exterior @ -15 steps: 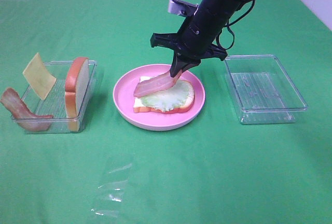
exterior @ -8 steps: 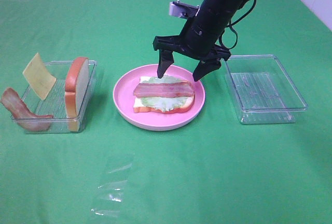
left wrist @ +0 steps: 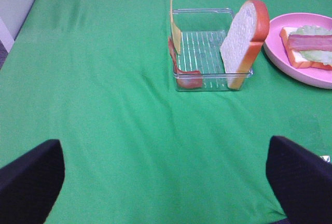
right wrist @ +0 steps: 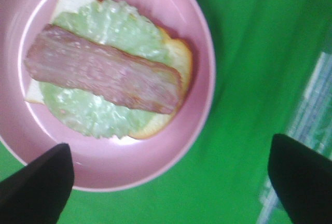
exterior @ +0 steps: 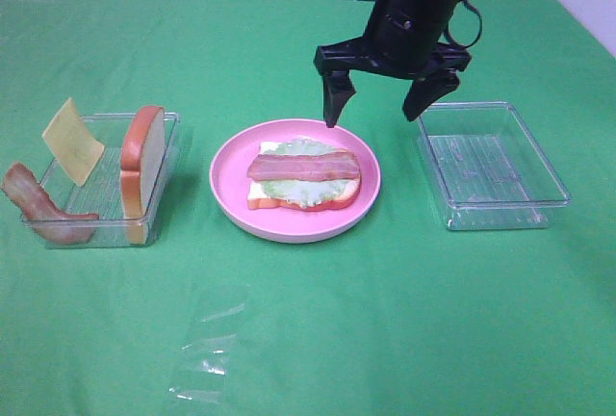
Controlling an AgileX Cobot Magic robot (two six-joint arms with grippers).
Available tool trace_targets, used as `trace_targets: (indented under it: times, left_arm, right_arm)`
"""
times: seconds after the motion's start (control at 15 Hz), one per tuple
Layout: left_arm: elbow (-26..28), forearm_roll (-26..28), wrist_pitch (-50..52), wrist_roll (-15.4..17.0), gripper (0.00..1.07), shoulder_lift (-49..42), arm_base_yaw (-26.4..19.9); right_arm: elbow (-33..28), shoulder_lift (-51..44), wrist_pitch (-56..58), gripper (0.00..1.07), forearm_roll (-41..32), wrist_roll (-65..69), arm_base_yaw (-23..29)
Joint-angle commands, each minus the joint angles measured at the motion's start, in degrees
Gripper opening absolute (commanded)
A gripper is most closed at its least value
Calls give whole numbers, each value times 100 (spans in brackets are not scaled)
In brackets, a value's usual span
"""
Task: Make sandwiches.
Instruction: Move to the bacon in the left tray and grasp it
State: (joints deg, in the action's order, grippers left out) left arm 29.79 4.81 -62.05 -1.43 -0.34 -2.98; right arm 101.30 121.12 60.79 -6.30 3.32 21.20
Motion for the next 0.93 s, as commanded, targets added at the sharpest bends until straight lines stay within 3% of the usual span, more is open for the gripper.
trace_targets:
  times: [0.07, 0.13, 0.33, 0.53, 0.67, 0.93]
  left_arm:
    - [-17, 0, 29, 11, 98, -92, 6]
    - [-17, 0, 29, 11, 98, -92, 6]
    - [-17, 0, 29, 11, 98, -92, 6]
    - [-17, 0, 29, 11, 98, -92, 6]
    - [-17, 0, 29, 11, 98, -92, 6]
    - [-17, 0, 29, 11, 98, -92, 6]
  right_arm:
    - [23, -166, 441, 98, 212, 92, -441]
    - [23, -361, 584, 98, 367, 92, -1049]
    - [23, -510, 819, 98, 630, 23, -1862]
    - [-298, -728, 1083, 98, 676, -34, -2229]
    - [-1100, -1261, 911, 98, 865, -103, -2217]
    - [-3461, -3289, 269, 98, 670, -120, -2217]
